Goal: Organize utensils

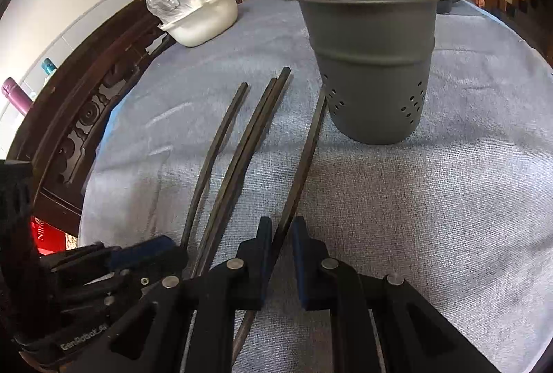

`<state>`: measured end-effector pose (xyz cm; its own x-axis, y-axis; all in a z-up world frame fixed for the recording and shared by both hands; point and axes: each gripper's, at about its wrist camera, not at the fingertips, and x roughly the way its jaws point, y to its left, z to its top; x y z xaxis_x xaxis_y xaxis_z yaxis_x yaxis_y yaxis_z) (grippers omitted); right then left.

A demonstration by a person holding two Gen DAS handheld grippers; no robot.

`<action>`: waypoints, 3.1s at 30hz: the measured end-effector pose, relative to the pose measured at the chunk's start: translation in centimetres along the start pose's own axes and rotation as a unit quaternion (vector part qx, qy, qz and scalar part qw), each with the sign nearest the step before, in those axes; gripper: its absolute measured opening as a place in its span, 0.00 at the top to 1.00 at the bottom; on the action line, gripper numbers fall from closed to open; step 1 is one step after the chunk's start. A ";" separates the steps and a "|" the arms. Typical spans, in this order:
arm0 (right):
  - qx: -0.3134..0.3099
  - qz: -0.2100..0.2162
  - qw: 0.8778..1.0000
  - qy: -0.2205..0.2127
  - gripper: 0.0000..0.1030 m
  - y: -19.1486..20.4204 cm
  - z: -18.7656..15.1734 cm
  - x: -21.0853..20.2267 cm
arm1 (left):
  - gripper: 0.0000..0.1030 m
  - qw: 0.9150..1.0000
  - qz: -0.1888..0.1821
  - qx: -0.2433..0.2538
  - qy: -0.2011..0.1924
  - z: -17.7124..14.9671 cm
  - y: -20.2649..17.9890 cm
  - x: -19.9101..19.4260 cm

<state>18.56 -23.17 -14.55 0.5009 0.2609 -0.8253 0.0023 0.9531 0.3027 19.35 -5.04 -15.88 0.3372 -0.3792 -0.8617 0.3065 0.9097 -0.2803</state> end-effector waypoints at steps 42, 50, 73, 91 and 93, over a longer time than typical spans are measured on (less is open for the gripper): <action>-0.009 0.071 0.991 0.111 0.86 -1.7 -1.7 -1.1 | 0.91 0.997 -0.033 -0.039 0.050 -2.6 1.7 -2.2; 0.047 0.076 0.994 0.063 0.80 -3.2 -0.1 -2.0 | 0.77 0.999 -0.022 -0.034 0.028 0.5 1.7 -2.5; 0.068 -0.020 0.996 0.049 0.80 -1.9 4.4 2.1 | 0.77 0.997 0.010 -0.063 0.041 7.2 2.0 2.4; 0.034 -0.025 0.999 0.011 0.94 -0.8 4.3 0.2 | 0.94 0.999 0.020 -0.044 0.023 7.7 1.4 1.8; 0.030 -0.017 0.999 -0.001 0.94 -0.7 4.3 -0.8 | 0.94 0.999 0.015 -0.040 0.008 7.7 1.1 0.7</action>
<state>21.93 -24.70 -12.04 0.5018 0.2284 -0.8343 0.0714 0.9503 0.3031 26.79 -5.57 -13.50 0.3302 -0.3501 -0.8766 0.2241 0.9312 -0.2875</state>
